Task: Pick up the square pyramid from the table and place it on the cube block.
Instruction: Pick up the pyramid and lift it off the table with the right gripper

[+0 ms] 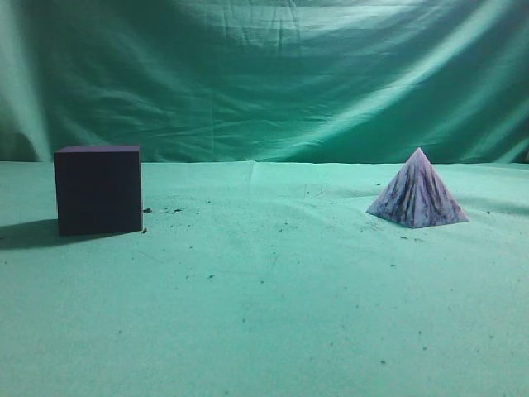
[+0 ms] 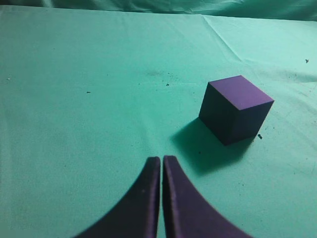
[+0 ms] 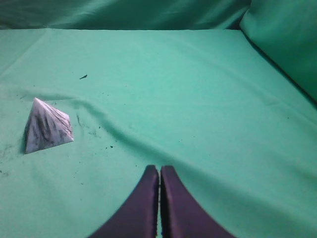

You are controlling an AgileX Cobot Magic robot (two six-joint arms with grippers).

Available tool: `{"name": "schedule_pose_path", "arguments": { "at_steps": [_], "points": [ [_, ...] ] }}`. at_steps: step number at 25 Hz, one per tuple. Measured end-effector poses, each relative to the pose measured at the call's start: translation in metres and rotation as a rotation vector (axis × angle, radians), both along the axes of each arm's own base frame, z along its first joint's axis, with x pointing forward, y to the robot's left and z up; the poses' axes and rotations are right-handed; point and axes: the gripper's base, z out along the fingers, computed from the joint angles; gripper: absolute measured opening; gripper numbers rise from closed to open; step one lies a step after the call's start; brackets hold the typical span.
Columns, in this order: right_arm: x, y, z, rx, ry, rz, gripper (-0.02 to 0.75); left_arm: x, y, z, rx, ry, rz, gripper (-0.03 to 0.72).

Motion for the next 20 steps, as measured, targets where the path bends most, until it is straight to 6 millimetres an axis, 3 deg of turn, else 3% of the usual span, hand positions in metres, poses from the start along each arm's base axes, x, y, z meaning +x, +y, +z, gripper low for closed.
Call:
{"name": "schedule_pose_path", "arguments": {
  "at_steps": [20],
  "points": [
    [0.0000,0.0000,0.0000,-0.002,0.000,0.001,0.000,0.0000,0.0000,0.0000,0.000,0.000,0.000,0.000]
  ]
}}
